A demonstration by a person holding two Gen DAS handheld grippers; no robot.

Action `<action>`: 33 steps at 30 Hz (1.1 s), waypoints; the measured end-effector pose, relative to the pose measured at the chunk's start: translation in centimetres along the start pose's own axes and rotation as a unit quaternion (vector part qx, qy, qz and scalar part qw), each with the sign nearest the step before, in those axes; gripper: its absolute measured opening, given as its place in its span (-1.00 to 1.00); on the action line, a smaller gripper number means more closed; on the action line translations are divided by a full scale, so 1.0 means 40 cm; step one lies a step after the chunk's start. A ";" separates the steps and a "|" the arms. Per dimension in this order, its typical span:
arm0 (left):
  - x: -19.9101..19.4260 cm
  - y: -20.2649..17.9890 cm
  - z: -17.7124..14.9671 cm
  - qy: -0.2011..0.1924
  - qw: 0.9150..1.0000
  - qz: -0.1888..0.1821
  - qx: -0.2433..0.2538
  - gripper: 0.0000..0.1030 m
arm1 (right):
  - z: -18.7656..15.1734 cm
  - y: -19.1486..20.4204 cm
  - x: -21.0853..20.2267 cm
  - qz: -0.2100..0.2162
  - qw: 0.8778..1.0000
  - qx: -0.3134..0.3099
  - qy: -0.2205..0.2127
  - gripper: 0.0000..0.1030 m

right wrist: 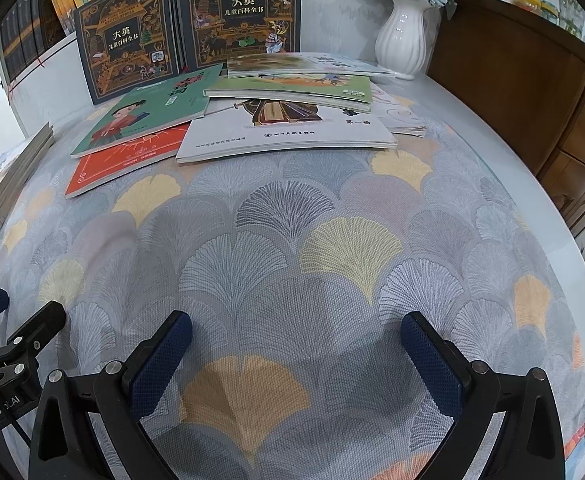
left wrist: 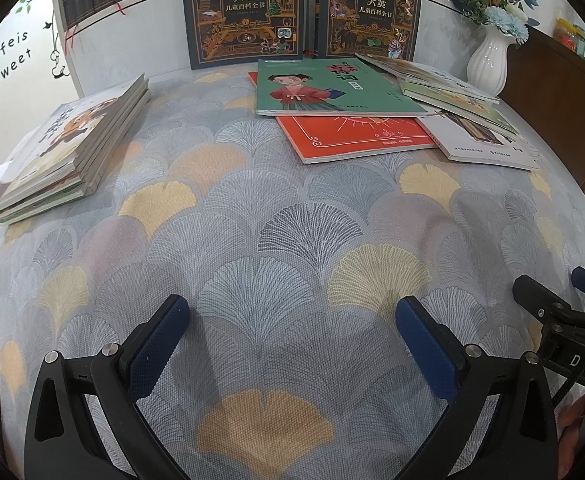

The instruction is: Organize books

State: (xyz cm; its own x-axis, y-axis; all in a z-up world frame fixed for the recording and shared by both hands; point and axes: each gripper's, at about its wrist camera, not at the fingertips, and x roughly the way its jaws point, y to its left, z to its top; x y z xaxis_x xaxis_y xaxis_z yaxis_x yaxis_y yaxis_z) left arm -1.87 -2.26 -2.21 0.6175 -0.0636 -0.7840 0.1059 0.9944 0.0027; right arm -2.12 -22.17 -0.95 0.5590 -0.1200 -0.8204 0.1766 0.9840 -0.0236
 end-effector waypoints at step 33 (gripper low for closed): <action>0.003 0.010 0.015 0.051 0.998 -0.022 0.025 1.00 | 0.014 -0.006 0.009 0.087 0.974 -0.159 0.133 1.00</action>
State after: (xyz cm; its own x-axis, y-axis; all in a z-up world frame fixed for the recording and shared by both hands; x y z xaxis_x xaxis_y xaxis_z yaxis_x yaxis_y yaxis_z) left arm -1.29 -1.92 -1.91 0.5285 -0.0960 -0.8435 0.1724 0.9850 -0.0041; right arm -1.52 -22.52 -0.94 0.3206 0.0482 -0.9460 -0.1844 0.9828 -0.0124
